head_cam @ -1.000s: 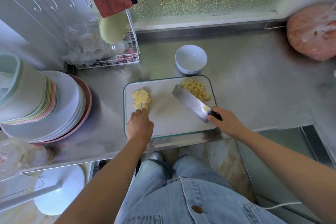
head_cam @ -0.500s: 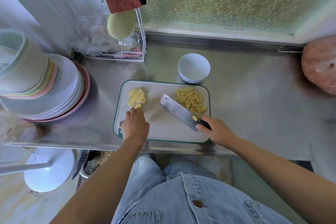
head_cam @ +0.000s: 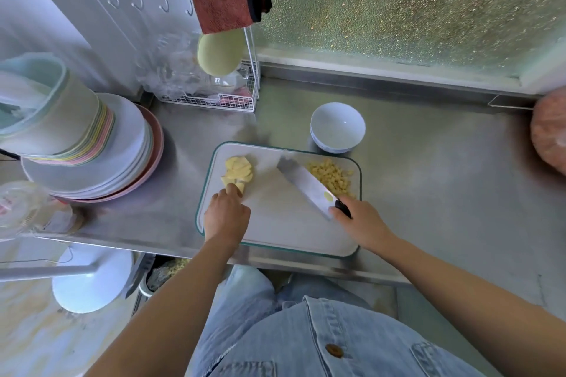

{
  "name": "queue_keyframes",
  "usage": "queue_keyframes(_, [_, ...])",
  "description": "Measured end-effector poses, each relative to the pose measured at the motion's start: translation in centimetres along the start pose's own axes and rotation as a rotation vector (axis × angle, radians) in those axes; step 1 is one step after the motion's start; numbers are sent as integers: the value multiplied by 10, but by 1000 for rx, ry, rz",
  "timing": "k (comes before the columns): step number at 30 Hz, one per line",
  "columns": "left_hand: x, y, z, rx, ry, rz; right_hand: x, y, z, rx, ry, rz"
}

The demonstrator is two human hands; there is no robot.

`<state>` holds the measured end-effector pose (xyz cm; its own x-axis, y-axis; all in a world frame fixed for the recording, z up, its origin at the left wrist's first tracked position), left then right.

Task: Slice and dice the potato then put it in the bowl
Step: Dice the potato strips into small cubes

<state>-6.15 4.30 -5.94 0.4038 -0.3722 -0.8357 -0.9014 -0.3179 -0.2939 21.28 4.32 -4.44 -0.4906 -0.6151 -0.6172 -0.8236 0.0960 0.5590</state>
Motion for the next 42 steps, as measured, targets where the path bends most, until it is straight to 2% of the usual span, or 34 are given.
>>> queue_keyframes(5, [-28,9,20,69,-60,-88,-3,12,13,75,-100,99])
queue_keyframes(12, [-45,12,69,130,74,-29,26,24,35,175,-101,386])
queue_keyframes(20, [-35,-14,98,336,192,198,46,18,33,299,-132,346])
queue_keyframes(26, [-52,-18,100,465,113,78,49,21,33,315,-147,424])
queue_keyframes(30, [-67,-7,108,458,38,-230,51,19,32,318,-141,435])
queue_keyframes(32, [-74,-7,111,461,-1,-279,51,18,32,324,-149,442])
queue_keyframes(38, [-45,-39,123,456,264,-245,45,17,25,309,-212,462])
queue_keyframes(42, [-34,-60,115,518,262,-137,47,10,18,312,-263,496])
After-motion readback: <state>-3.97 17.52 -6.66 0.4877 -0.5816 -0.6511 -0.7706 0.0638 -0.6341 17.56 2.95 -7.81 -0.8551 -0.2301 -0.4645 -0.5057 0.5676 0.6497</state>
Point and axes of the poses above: each hand's wrist, its own z-axis towards the middle knuckle, its own x-axis out of the palm, y = z × x, the point moved 10 cm from there along z, towards the middle knuckle, and after that the axes turned 12 degrees about y, right-handed, at the moved point
